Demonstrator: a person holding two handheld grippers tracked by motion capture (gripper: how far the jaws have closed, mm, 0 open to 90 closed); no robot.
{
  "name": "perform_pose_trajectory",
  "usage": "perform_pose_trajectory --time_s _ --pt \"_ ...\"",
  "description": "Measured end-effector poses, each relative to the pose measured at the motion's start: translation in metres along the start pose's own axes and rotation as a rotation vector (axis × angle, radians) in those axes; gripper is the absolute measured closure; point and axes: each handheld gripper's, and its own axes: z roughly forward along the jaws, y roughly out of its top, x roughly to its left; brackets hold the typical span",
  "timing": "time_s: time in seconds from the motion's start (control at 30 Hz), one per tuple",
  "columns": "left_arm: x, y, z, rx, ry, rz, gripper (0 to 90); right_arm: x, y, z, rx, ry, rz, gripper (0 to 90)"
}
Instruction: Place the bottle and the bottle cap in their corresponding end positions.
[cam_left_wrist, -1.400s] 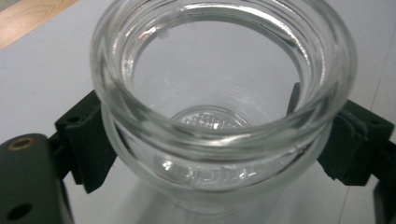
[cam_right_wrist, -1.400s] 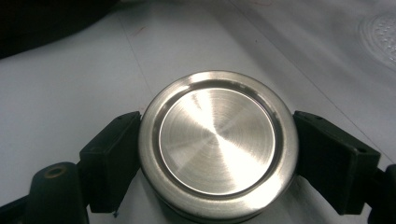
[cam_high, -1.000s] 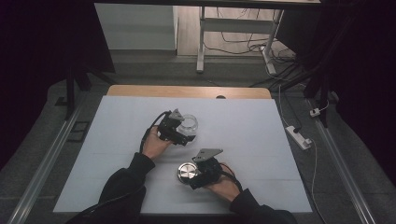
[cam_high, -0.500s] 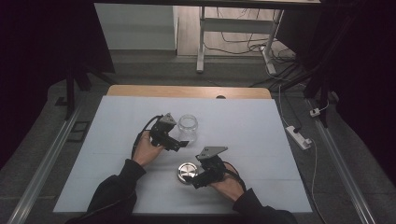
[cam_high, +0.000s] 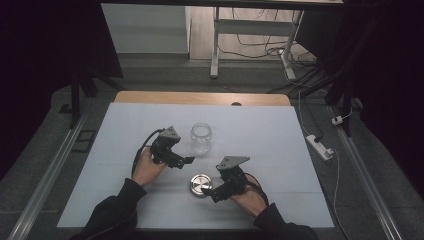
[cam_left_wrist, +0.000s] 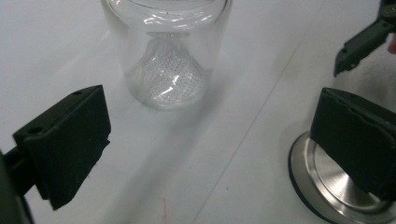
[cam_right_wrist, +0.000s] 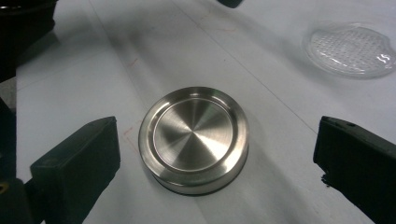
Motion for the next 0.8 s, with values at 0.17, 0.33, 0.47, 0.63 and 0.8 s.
perform_pose_trajectory --time_s 0.17,0.33,0.47,0.63,0.8 --pt "-0.006 -0.005 -0.007 0.007 0.002 0.020 0.0 -0.002 0.000 -0.004 -0.009 -0.013 -0.003 0.3" --pt "-0.013 -0.011 -0.016 0.013 0.005 0.023 0.0 -0.002 -0.001 -0.007 -0.004 -0.019 -0.004 0.2" --pt "-0.019 -0.016 -0.020 0.014 -0.001 0.027 0.0 -0.001 -0.001 -0.008 0.008 -0.018 -0.019 0.2" --pt "-0.027 -0.022 -0.027 0.006 -0.002 0.023 0.0 0.000 -0.002 -0.012 0.015 -0.018 -0.035 0.2" --pt "-0.032 -0.030 -0.036 -0.005 -0.007 0.005 0.0 -0.001 -0.004 -0.015 0.023 -0.014 -0.034 0.0"
